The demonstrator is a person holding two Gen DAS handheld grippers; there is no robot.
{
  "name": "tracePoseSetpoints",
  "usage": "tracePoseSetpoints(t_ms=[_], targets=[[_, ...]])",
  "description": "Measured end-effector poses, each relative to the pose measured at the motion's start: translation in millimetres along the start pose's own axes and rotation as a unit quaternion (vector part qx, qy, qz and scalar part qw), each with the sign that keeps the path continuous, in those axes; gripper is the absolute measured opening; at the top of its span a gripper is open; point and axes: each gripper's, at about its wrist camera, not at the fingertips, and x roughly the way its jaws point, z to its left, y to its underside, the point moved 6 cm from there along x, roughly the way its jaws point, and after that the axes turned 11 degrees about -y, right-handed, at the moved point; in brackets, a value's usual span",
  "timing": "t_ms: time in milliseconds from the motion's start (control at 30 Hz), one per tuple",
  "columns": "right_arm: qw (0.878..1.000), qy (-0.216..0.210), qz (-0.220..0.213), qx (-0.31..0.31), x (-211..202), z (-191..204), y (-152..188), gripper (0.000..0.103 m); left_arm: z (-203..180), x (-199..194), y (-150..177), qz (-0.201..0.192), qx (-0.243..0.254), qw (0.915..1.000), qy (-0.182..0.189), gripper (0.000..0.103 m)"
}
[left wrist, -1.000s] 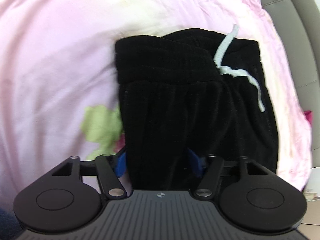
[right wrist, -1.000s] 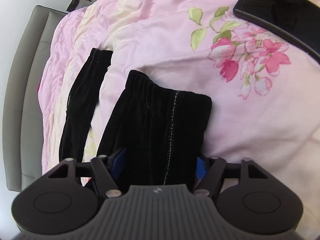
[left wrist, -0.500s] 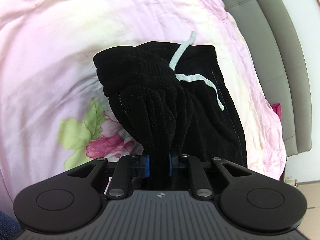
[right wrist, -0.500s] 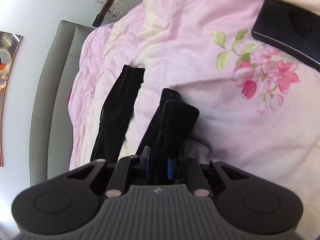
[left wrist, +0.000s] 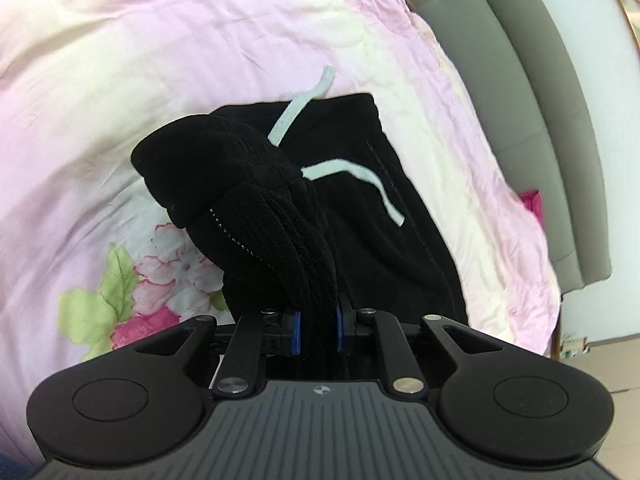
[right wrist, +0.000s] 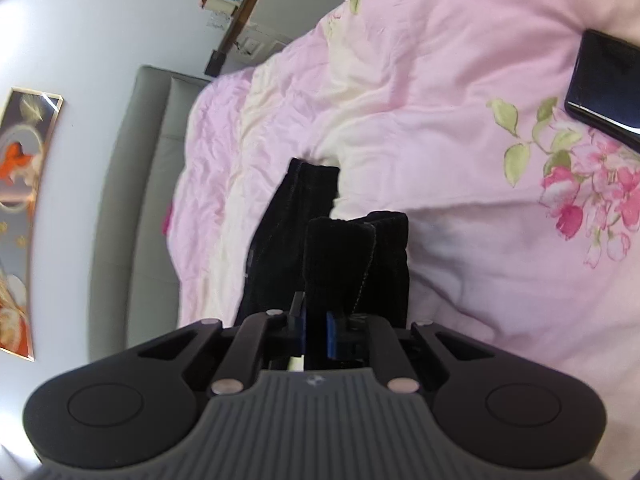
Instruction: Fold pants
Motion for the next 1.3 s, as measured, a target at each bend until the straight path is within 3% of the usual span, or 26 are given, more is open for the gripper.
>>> tracePoseSetpoints(t_ms=[100, 200, 267, 333, 400, 433, 500, 600, 733, 833, 967, 1033, 1100, 1200, 1267, 1300], targets=[[0.999, 0.045, 0.028, -0.002, 9, -13, 5, 0.004, 13, 12, 6, 0.010, -0.001, 0.9997, -0.022, 0.016], [0.993, 0.104, 0.061, 0.001, 16, -36, 14, 0.016, 30, 22, 9, 0.020, -0.010, 0.9986, -0.047, 0.018], [0.989, 0.122, 0.077, 0.019, 19, -50, 19, 0.017, 39, 27, 9, 0.027, -0.021, 0.9979, -0.055, 0.021], [0.986, 0.138, 0.086, 0.032, 22, -63, 25, 0.036, 44, 35, 7, 0.035, -0.026, 0.9971, -0.062, 0.033], [0.983, 0.156, 0.087, 0.036, 26, -73, 29, 0.038, 46, 44, 6, 0.043, -0.023, 0.9965, -0.068, 0.034], [0.984, 0.153, 0.086, 0.034, 27, -76, 31, 0.035, 47, 47, 6, 0.045, -0.025, 0.9966, -0.064, 0.032], [0.987, 0.136, 0.085, 0.028, 29, -77, 35, 0.020, 48, 45, 6, 0.043, -0.030, 0.9967, -0.062, 0.015], [0.990, 0.108, 0.082, 0.036, 26, -68, 37, 0.009, 34, 25, 8, 0.037, -0.007, 0.9982, -0.047, 0.014], [0.995, 0.037, 0.070, 0.064, 17, -35, 24, 0.007, 6, 5, -6, 0.048, -0.021, 0.9986, -0.006, 0.014], [0.996, -0.008, 0.055, 0.072, 32, -1, 4, 0.007, -41, 4, -32, 0.046, -0.015, 0.9987, 0.015, 0.014], [0.994, -0.042, 0.038, 0.089, 89, 49, -30, 0.007, -118, 30, -81, 0.040, -0.017, 0.9990, 0.000, 0.014], [0.994, -0.039, 0.035, 0.100, 138, 70, -49, 0.007, -152, 57, -105, 0.031, -0.024, 0.9987, -0.033, 0.015], [0.993, -0.034, 0.024, 0.112, 191, 88, -67, 0.009, -183, 94, -125, 0.030, 0.003, 0.9973, -0.067, 0.017], [0.994, -0.042, 0.006, 0.096, 263, 112, -88, 0.029, -191, 137, -134, 0.060, 0.016, 0.9902, -0.125, 0.029], [0.994, -0.020, 0.004, 0.104, 290, 110, -92, 0.035, -182, 140, -133, 0.066, -0.007, 0.9915, -0.112, 0.037], [0.995, -0.013, 0.005, 0.101, 296, 108, -91, 0.039, -179, 136, -137, 0.059, -0.012, 0.9942, -0.089, 0.054]])
